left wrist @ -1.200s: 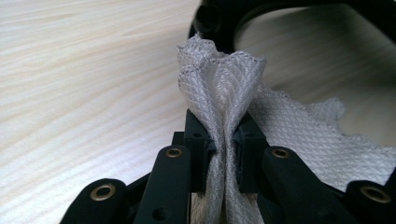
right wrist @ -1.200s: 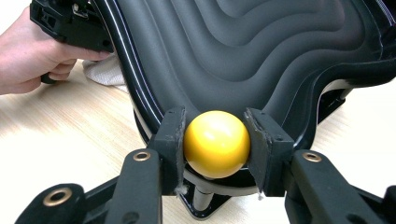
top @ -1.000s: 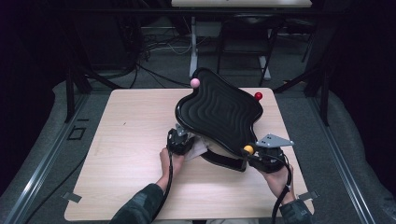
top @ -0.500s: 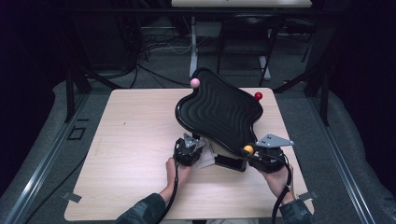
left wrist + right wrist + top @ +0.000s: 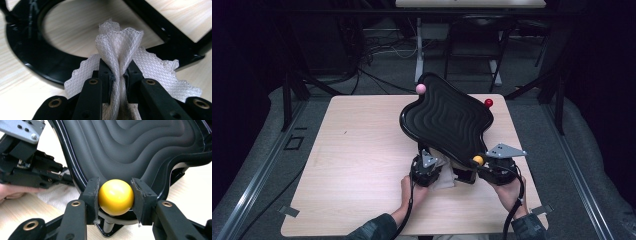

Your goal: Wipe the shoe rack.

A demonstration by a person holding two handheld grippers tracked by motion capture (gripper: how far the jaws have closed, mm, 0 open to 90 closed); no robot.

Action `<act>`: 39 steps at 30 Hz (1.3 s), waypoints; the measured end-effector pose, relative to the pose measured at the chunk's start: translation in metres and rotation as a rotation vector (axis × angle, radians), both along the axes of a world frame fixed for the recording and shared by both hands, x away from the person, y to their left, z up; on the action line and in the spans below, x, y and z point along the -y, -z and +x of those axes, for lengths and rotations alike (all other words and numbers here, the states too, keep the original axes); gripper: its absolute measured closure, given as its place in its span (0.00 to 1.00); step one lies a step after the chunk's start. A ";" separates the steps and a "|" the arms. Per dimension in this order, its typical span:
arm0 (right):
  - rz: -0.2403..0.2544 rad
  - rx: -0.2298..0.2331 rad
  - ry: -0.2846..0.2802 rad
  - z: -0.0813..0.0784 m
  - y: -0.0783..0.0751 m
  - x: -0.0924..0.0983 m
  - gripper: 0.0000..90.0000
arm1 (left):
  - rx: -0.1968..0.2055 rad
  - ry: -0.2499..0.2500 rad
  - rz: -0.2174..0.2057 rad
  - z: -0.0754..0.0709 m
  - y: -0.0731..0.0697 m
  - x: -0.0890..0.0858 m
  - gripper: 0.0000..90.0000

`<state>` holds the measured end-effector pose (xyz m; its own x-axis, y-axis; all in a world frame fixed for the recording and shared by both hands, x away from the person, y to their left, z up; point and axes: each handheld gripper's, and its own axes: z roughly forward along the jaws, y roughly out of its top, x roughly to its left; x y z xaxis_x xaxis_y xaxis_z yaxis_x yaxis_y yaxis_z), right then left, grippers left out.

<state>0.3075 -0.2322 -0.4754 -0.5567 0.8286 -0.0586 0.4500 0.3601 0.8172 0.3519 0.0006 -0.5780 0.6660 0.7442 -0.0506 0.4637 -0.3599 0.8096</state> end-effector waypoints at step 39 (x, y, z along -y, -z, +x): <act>0.000 -0.004 -0.002 0.000 0.000 0.000 0.66 | -0.024 0.154 -0.003 -0.012 -0.001 0.024 0.87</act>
